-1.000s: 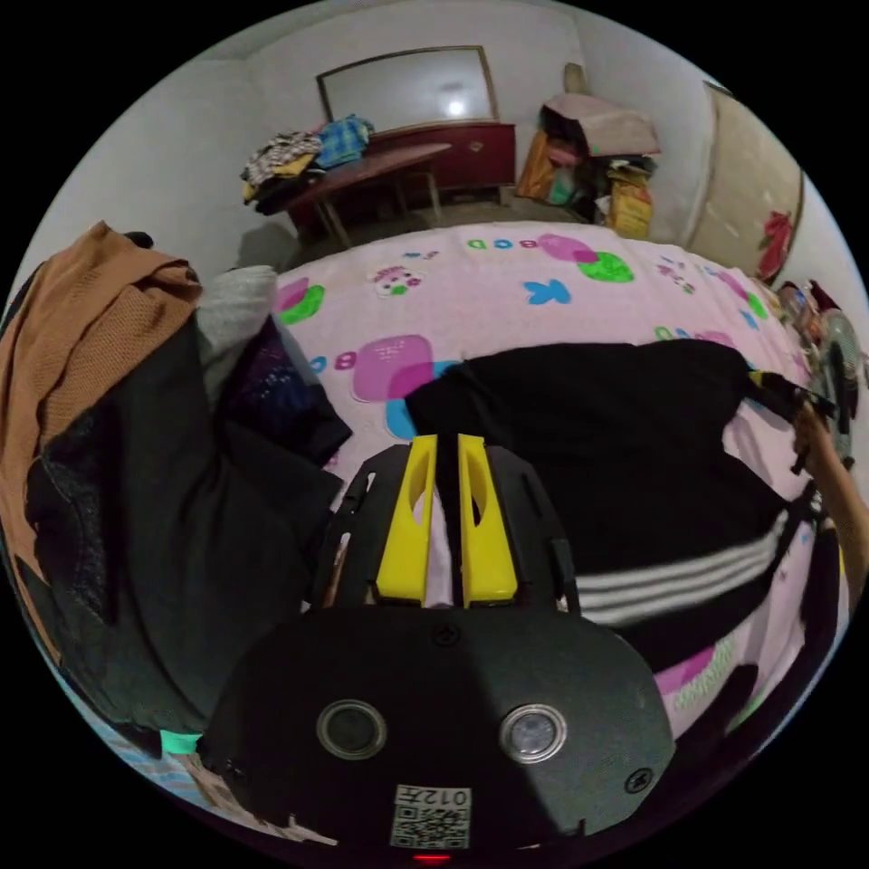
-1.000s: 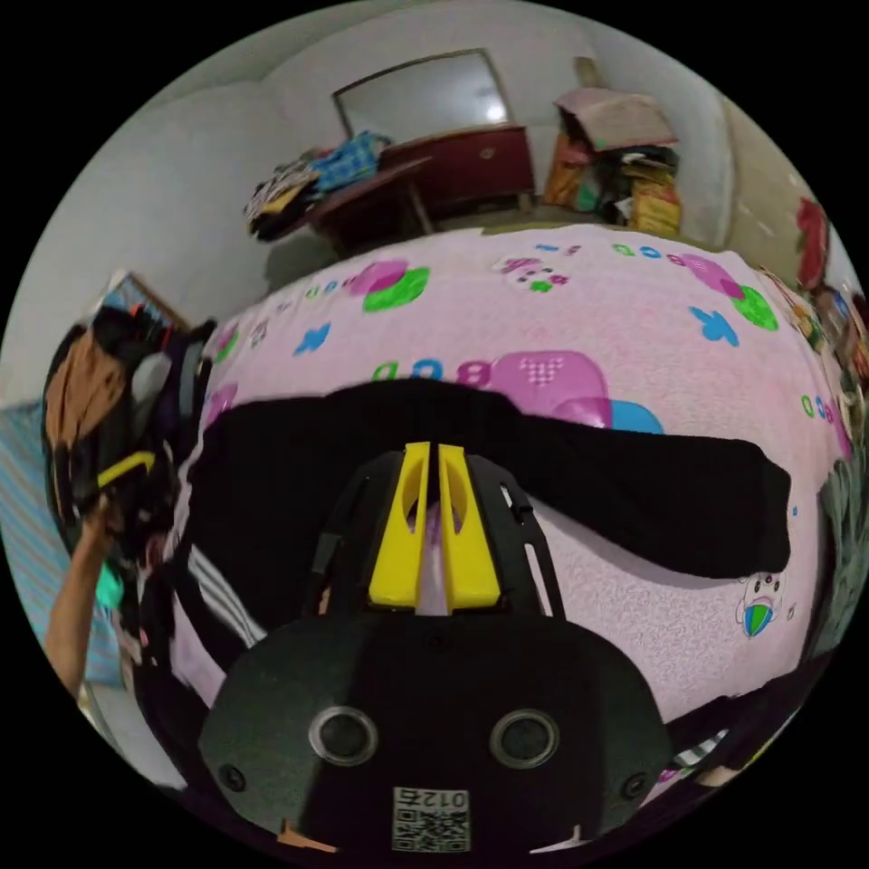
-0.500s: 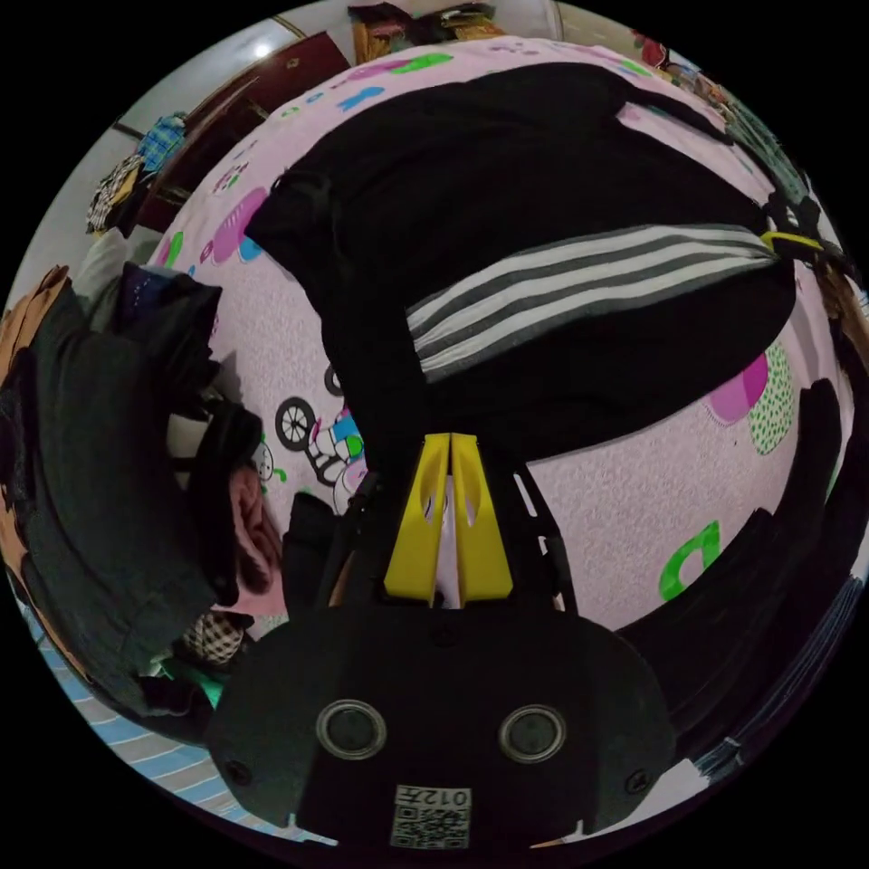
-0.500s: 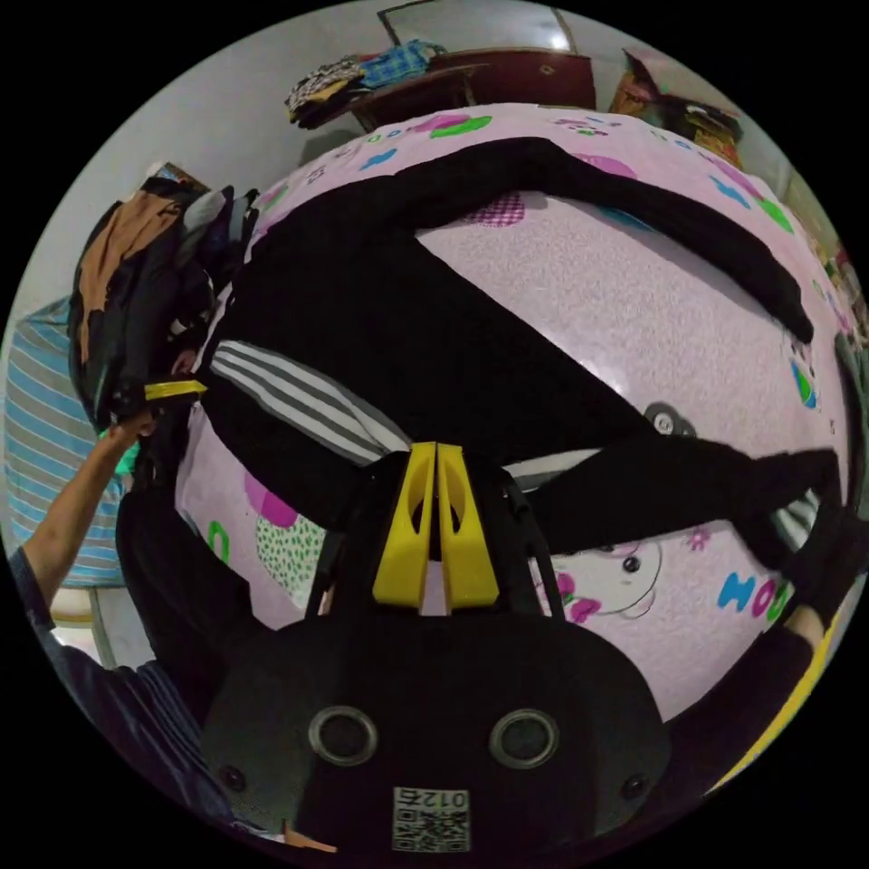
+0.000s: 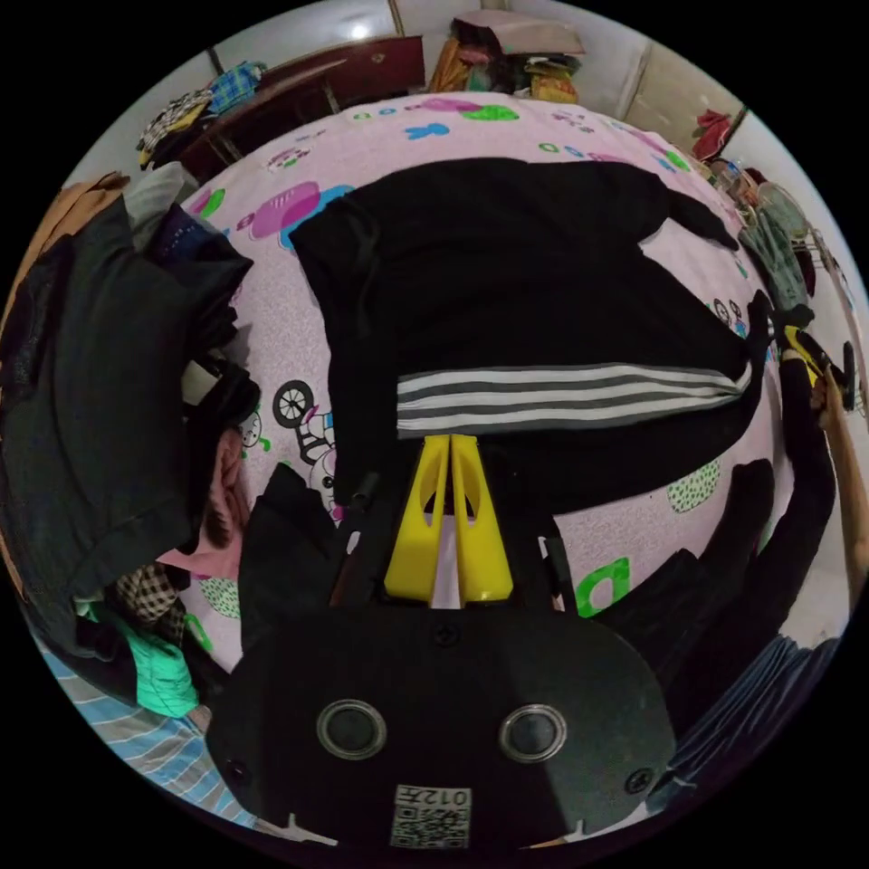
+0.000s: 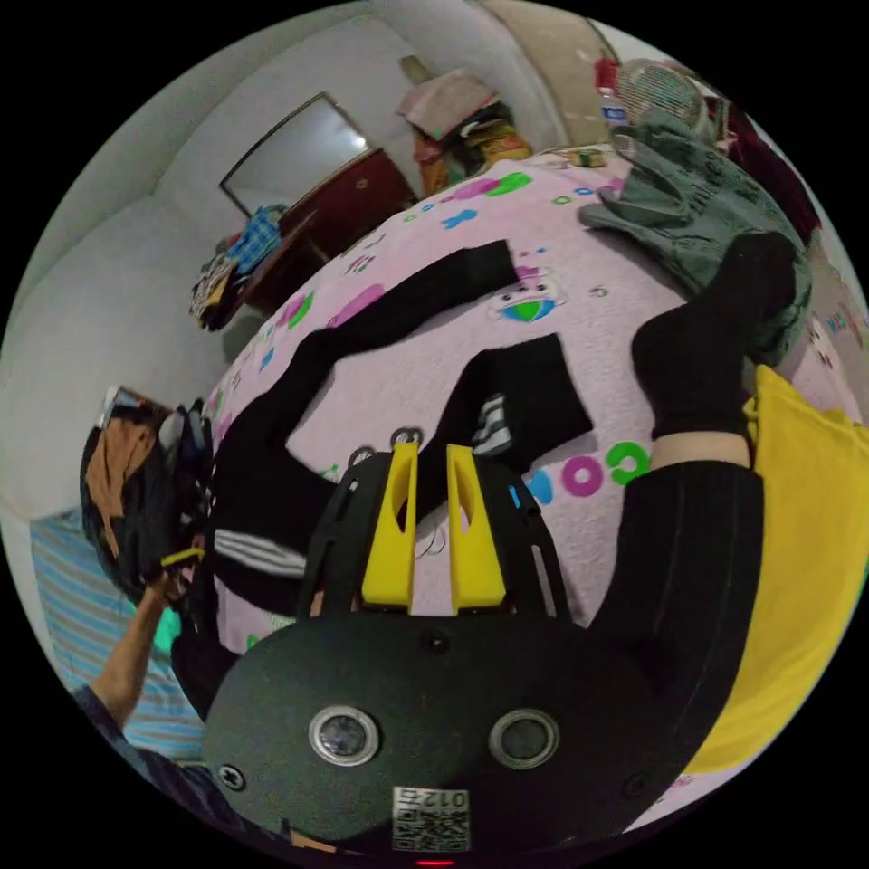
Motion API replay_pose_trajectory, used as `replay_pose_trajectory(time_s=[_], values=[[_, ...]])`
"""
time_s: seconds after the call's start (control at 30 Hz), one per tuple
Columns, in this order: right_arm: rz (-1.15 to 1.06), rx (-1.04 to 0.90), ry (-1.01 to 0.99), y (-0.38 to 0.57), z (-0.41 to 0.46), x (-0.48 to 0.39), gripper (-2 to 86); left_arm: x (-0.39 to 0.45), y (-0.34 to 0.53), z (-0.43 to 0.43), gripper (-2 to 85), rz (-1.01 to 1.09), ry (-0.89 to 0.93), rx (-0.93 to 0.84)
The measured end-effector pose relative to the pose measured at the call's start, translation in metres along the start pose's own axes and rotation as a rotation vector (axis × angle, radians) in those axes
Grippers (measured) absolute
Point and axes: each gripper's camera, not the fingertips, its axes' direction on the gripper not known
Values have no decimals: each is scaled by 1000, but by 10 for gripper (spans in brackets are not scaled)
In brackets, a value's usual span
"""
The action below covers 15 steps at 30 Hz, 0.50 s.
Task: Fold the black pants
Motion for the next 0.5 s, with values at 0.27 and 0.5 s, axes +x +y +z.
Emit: replay_pose_trajectory(time_s=[0.27,0.5], values=[[81,-180,173,-74,26,4,82,-11,-16,37,0,-66,-5,-109],[28,-127,115,-82,-8,3,-5,-32,-21,36,1,-122,72,-110]])
